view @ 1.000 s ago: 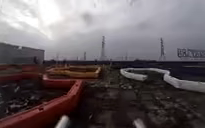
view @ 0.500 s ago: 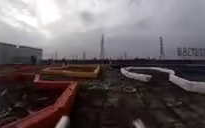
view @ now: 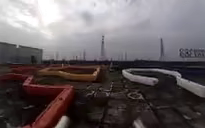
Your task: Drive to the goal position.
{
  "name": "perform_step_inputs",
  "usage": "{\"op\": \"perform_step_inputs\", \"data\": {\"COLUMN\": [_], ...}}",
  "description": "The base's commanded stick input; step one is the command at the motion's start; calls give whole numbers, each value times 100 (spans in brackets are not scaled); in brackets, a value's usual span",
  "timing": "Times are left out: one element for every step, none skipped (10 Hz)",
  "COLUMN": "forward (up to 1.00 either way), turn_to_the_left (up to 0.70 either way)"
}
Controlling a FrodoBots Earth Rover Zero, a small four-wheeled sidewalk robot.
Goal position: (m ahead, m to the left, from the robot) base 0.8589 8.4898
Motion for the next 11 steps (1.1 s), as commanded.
{"op": "perform_step_inputs", "data": {"forward": [70, 70, 70, 70, 70, 70, 70, 70, 70, 70, 70], "turn_to_the_left": [0, 0, 0, 0, 0, 0, 0, 0, 0, 0, 0]}}
